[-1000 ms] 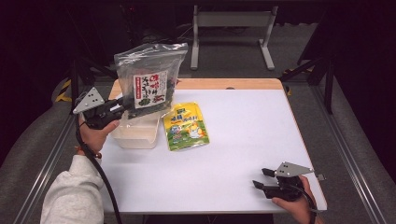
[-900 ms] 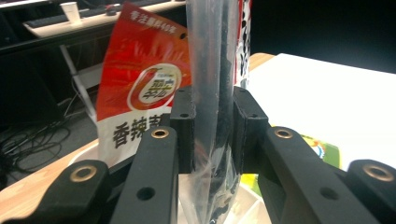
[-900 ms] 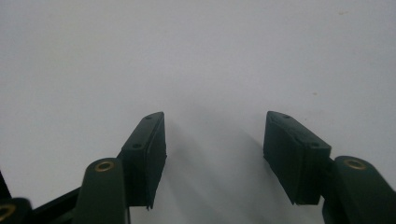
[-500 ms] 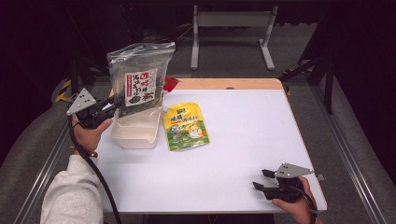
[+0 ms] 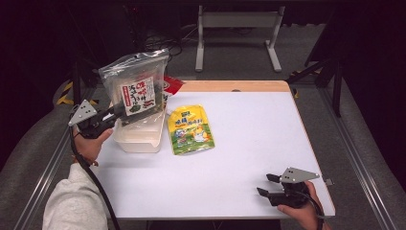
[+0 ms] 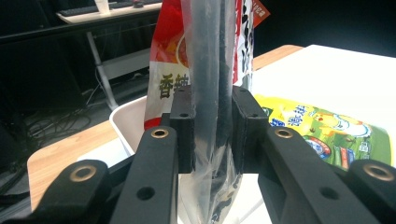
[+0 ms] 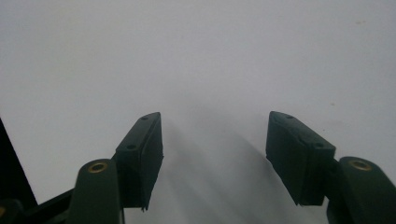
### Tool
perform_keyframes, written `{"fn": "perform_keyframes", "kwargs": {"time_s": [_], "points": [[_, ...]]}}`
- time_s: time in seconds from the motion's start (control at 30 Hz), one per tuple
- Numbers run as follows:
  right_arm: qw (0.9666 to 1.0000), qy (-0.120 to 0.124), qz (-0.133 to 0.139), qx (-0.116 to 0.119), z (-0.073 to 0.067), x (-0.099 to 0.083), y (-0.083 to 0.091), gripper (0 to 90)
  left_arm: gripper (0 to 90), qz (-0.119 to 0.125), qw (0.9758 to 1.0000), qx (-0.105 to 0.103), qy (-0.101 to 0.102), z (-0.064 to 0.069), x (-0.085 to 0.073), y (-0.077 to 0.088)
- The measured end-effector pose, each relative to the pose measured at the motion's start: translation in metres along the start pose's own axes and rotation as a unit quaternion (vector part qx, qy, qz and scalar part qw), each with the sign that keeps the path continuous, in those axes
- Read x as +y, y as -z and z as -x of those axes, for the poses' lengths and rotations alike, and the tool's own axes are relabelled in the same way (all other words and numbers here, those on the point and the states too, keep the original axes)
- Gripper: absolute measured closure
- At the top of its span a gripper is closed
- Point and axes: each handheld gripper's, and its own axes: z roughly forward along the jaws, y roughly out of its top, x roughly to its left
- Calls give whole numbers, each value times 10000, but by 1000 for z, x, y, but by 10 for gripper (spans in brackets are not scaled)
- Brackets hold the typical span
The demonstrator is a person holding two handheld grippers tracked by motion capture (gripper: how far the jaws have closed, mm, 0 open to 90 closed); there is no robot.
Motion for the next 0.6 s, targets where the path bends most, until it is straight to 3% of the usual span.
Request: {"fn": "perform_keyframes", "kwargs": {"time_s": [0.33, 0.4, 0.43, 0.5, 0.6], "points": [[9997, 160, -61, 164, -5, 4, -5, 342, 735, -195, 9994, -8, -277, 7, 0, 3], [9997, 160, -43, 165, -5, 5, -5, 341, 735, -202, 9994, 19, -276, 7, -1, 3], [9997, 156, -40, 176, -4, 6, -5, 341, 735, -318, 9992, -53, -221, 5, -4, 2], [9997, 169, -43, 177, -5, 6, -5, 341, 735, -240, 9995, -113, -154, 2, -8, 0], [9996, 166, -56, 201, -5, 6, -7, 340, 734, -327, 9991, -19, -273, 3, -5, -3]]}}
